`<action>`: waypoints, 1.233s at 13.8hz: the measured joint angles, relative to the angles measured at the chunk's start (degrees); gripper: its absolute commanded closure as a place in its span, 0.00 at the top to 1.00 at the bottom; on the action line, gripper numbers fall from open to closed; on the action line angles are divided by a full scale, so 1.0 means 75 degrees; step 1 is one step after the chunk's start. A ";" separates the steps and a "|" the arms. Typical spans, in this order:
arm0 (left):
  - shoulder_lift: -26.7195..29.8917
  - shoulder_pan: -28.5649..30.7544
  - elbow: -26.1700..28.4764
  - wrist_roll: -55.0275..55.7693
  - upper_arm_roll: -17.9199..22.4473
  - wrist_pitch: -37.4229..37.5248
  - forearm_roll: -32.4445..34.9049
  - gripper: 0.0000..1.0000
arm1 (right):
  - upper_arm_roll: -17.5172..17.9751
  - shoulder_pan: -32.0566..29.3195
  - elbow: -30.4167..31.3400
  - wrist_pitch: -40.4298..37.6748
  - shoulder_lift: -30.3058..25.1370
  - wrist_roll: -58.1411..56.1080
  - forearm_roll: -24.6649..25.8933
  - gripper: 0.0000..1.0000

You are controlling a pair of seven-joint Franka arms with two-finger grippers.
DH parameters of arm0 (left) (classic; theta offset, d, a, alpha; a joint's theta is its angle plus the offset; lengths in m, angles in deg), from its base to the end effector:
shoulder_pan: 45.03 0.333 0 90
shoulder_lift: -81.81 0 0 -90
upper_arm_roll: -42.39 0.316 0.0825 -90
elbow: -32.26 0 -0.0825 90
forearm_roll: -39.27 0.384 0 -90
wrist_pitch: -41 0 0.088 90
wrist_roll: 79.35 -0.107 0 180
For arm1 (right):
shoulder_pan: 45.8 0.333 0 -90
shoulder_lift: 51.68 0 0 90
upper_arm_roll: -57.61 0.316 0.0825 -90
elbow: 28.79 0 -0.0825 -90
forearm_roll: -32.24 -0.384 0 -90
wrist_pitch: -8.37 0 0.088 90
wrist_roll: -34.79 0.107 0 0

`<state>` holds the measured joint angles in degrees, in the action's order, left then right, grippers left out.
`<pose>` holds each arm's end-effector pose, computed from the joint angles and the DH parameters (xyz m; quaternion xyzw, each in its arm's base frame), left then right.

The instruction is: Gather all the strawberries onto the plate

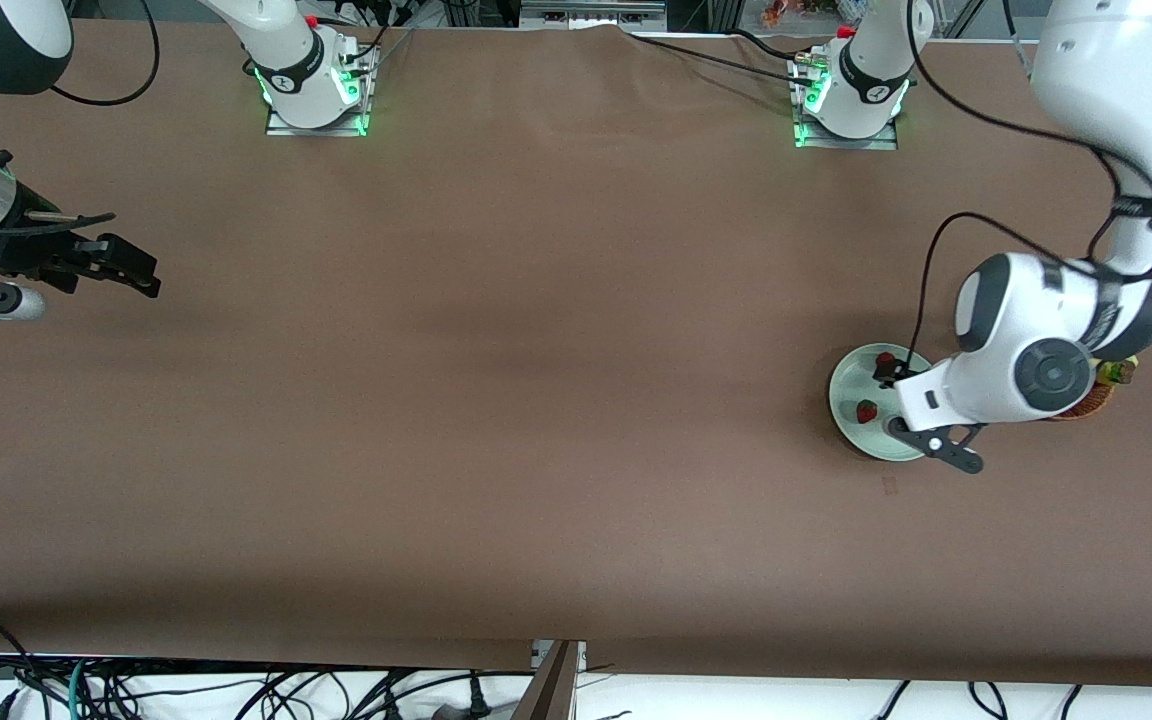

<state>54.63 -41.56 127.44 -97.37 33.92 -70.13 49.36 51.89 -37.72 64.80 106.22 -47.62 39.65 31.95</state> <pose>0.6515 -0.0352 0.3215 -0.9671 0.2322 0.0987 0.0335 0.5839 0.0263 0.5665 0.9998 -0.0220 0.0020 0.0009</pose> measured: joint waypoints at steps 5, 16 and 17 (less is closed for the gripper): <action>0.1059 -0.0031 -0.1649 0.0405 -0.0040 0.2428 -0.0517 1.00 | 0.0019 0.0000 -0.0010 0.0001 0.0000 0.0000 -0.0002 1.00; 0.3548 -0.0739 -0.0138 0.2847 0.0774 0.2099 -0.1421 1.00 | 0.0041 0.0004 -0.0015 0.0001 0.0000 -0.0005 -0.0003 1.00; 0.3726 -0.0749 0.0141 0.2849 0.0859 0.2007 -0.1450 1.00 | 0.0046 0.0005 -0.0015 0.0001 0.0000 -0.0005 -0.0003 1.00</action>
<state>82.57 -47.18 128.50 -76.00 40.36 -55.08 38.49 52.24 -37.69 64.69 106.23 -47.62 39.61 31.93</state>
